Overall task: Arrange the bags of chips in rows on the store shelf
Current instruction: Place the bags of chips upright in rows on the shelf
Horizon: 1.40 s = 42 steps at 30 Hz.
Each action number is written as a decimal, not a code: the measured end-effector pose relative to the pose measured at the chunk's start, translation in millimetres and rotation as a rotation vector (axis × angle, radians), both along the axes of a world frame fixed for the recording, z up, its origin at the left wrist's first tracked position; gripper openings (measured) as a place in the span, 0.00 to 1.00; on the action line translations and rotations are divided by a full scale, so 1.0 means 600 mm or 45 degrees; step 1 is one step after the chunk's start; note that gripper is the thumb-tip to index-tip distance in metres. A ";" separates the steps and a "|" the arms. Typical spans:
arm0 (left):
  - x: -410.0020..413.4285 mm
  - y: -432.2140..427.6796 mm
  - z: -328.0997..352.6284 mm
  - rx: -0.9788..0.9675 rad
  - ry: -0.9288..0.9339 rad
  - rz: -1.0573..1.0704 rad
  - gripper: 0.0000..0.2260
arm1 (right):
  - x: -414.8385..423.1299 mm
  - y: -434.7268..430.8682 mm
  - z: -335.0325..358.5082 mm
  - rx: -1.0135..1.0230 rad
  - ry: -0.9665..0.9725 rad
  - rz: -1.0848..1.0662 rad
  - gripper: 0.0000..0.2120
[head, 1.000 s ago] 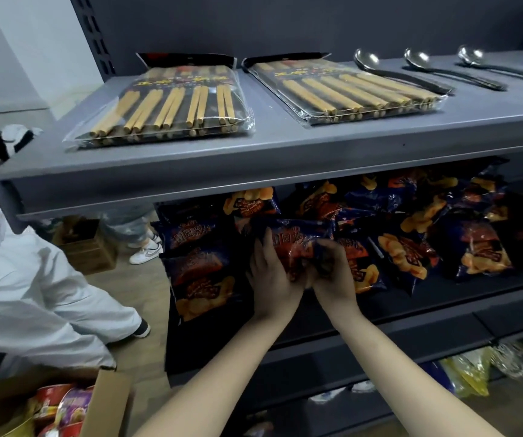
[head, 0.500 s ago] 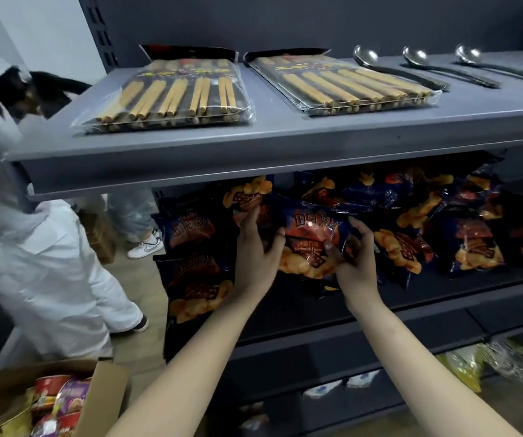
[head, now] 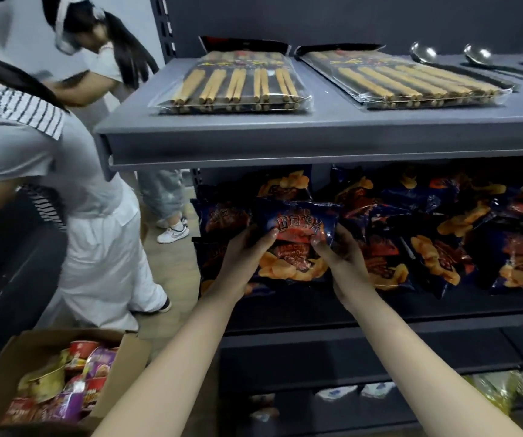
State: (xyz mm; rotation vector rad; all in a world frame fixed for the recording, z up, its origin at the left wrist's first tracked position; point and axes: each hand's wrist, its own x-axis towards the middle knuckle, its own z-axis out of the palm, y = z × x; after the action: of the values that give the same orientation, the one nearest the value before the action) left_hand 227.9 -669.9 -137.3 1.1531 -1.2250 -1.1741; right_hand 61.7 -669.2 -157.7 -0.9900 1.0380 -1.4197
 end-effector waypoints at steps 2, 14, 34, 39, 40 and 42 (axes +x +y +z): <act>0.021 0.010 -0.001 0.047 0.002 0.054 0.04 | 0.021 -0.001 0.002 -0.036 0.017 0.069 0.21; 0.122 0.050 -0.035 0.042 -0.099 0.380 0.03 | 0.120 0.011 -0.010 -0.026 0.099 0.319 0.20; 0.093 0.069 -0.137 0.171 -0.109 0.453 0.15 | 0.125 0.034 -0.080 0.174 0.548 0.176 0.21; 0.096 0.070 -0.147 0.124 -0.050 0.435 0.21 | 0.124 0.040 -0.079 0.174 0.395 0.182 0.20; 0.097 0.069 -0.145 0.113 -0.049 0.437 0.23 | 0.124 0.038 -0.076 0.169 0.379 0.181 0.19; 0.097 0.065 -0.140 0.078 -0.040 0.438 0.18 | 0.123 0.033 -0.070 0.151 0.354 0.179 0.18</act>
State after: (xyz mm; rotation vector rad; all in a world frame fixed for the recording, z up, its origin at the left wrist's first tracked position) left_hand 286.3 -631.0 -221.4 1.3697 -0.9705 -0.9411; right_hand 135.3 -649.2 -200.0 -1.1712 1.2143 -1.1135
